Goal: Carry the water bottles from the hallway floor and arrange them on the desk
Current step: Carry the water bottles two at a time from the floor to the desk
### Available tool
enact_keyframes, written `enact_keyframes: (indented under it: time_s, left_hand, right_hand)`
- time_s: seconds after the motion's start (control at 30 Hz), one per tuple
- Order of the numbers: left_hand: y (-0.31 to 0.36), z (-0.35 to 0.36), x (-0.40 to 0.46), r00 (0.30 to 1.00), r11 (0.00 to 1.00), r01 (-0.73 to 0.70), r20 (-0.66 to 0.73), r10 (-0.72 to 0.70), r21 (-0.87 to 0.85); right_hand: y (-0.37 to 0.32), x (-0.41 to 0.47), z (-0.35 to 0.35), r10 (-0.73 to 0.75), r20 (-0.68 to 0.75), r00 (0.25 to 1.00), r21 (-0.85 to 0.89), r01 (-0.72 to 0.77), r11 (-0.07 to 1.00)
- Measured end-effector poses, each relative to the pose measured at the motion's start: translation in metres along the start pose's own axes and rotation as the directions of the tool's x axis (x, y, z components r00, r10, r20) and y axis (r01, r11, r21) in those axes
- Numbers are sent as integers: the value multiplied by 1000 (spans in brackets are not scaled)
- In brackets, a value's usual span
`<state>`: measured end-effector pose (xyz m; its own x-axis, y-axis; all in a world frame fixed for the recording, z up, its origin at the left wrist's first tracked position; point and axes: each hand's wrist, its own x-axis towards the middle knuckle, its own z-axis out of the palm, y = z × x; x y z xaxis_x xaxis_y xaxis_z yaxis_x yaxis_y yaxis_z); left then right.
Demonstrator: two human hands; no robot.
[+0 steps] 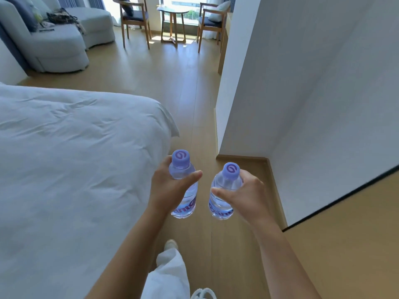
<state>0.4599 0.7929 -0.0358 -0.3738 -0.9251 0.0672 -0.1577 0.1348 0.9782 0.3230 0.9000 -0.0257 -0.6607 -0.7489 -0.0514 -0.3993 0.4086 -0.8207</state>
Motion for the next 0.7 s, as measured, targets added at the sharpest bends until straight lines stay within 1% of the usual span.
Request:
enact_keyframes:
  time_s: [0.1, 0.17, 0.3, 0.43, 0.7]
  left_hand:
    - [3, -1, 77, 999, 999, -31, 45, 31, 11]
    - [5, -2, 126, 996, 998, -54, 77, 51, 28]
    - [4, -1, 214, 991, 994, -100, 96, 95, 53]
    - [-5, 8, 282, 990, 993, -103, 104, 97, 52]
    - [-21, 46, 424, 991, 994, -99, 96, 95, 45]
  right_hand:
    - [-22, 70, 16, 4, -11, 1000, 1, -4, 1000]
    - [-38, 112, 25, 14, -29, 999, 35, -13, 999]
    - [-61, 184, 41, 0, -64, 998, 78, 5, 997]
    - [-70, 247, 54, 24, -89, 996, 102, -14, 995]
    - [-70, 399, 73, 13, -80, 997, 57, -8, 998]
